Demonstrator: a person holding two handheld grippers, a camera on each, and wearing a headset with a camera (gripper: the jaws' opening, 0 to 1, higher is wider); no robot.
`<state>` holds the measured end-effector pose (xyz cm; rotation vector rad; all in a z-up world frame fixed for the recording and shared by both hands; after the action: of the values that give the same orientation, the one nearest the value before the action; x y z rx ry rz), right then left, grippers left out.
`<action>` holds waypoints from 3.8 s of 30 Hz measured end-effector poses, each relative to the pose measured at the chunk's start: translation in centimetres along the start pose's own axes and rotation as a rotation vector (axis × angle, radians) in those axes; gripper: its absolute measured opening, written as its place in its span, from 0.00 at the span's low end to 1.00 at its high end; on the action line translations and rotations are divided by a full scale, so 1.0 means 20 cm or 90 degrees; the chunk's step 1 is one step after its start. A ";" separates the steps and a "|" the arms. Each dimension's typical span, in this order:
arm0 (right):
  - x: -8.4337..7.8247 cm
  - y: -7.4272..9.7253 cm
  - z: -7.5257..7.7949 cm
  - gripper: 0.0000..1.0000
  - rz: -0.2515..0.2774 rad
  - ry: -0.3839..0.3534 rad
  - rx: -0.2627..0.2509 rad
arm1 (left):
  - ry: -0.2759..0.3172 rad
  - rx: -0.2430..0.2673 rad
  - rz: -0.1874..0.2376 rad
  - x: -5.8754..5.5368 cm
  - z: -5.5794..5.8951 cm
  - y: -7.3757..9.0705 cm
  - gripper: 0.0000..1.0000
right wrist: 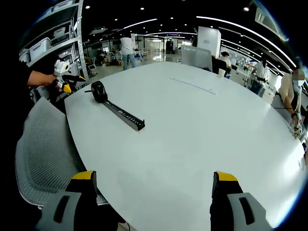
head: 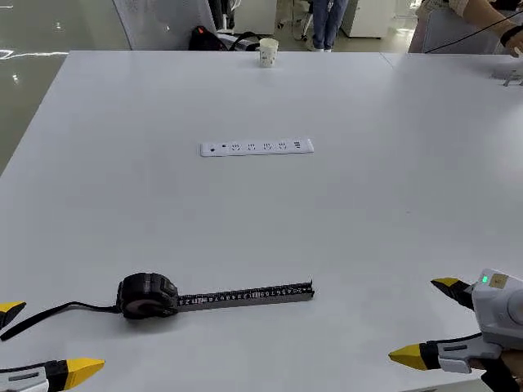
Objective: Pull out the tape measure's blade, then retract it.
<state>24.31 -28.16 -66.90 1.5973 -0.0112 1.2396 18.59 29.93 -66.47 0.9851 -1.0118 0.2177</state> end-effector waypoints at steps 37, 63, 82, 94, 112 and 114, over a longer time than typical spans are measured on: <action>0.46 -0.33 0.04 0.99 -0.065 0.194 0.103 | 0.011 0.002 -0.022 0.25 0.16 -0.45 0.99; 0.57 -0.59 -0.07 0.99 -0.123 0.299 0.181 | 0.153 0.137 0.056 0.28 0.10 -0.61 0.99; 0.60 -0.74 -0.13 0.95 -0.127 0.351 0.229 | 0.142 0.177 0.098 0.21 0.19 -0.69 0.99; 0.57 -0.78 -0.15 0.69 -0.136 0.378 0.248 | 0.151 0.193 0.135 0.17 0.20 -0.69 0.99; 0.51 -0.79 -0.19 0.28 -0.175 0.434 0.280 | 0.157 0.204 0.127 0.18 0.17 -0.69 0.99; 0.52 -0.79 -0.20 0.25 -0.171 0.429 0.281 | 0.158 0.204 0.127 0.18 0.17 -0.69 0.99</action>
<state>35.21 -12.75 -71.28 1.3959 0.9269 1.5717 26.31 18.51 -71.25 1.1138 -0.8609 0.6687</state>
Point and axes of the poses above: the centre of the closed fingertips' face, and the gripper's own axes: y roughly backward along the fingers, z roughly to its right, x roughly out of its top, the point moved 10 cm from there along y, roughly backward along the fingers, and after that the axes turned 9 degrees about -x, right-handed, at the moved point
